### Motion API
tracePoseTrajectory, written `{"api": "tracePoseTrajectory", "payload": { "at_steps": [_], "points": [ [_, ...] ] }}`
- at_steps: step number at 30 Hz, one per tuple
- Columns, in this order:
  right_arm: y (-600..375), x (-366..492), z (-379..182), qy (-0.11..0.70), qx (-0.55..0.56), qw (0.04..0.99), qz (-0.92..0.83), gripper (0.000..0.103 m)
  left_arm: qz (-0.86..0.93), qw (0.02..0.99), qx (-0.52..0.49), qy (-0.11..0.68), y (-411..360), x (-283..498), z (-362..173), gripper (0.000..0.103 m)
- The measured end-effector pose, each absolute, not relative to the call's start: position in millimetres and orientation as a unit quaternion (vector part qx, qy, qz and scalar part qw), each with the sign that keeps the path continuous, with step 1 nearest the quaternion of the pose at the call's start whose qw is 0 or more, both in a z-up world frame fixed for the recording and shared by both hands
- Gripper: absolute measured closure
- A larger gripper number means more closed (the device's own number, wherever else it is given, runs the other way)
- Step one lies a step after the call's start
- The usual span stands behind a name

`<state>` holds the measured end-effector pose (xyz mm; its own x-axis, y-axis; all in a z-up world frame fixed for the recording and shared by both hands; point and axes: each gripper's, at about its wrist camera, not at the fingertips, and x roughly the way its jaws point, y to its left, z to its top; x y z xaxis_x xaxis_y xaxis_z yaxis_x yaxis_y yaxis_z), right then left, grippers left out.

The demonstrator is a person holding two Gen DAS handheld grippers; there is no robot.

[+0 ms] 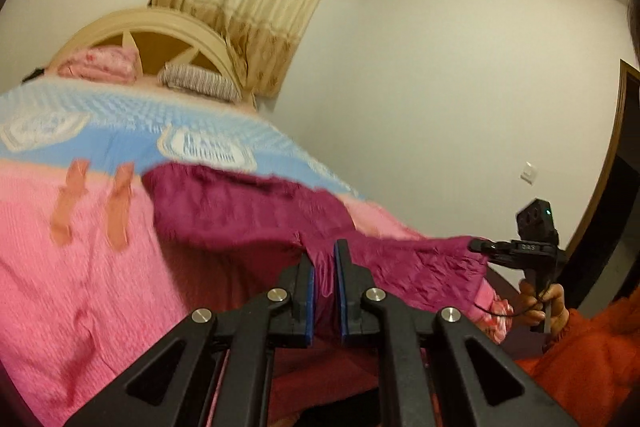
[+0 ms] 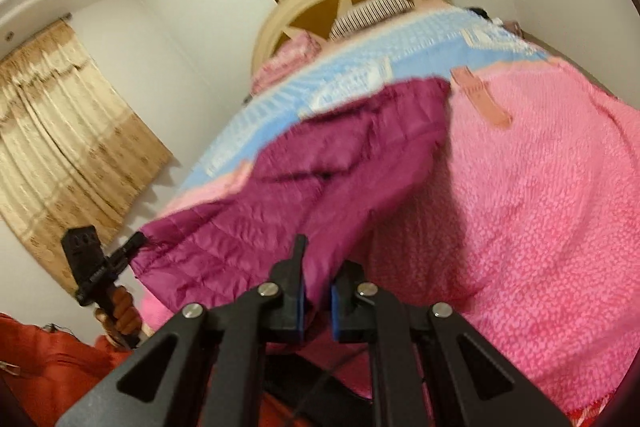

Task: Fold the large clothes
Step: 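Lift the hem with both tools and fold it over toward the collar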

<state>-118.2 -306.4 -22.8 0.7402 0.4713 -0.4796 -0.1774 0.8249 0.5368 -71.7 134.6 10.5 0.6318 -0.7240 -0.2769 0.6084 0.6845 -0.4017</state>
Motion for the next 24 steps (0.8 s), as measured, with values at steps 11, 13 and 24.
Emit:
{"api": "tracePoseTrajectory", "payload": {
  "at_steps": [11, 13, 24],
  "points": [
    [-330, -42, 45, 0.225, 0.231, 0.93, 0.173, 0.091, -0.254, 0.922, -0.169, 0.239, 134, 67, 55, 0.095],
    [-331, -11, 55, 0.219, 0.223, 0.936, 0.161, 0.091, -0.237, 0.921, -0.176, 0.254, 129, 99, 53, 0.095],
    [-322, 169, 10, 0.265, 0.193, 0.944, 0.031, 0.091, -0.097, 0.922, -0.126, 0.352, 92, 260, -37, 0.095]
  ]
}}
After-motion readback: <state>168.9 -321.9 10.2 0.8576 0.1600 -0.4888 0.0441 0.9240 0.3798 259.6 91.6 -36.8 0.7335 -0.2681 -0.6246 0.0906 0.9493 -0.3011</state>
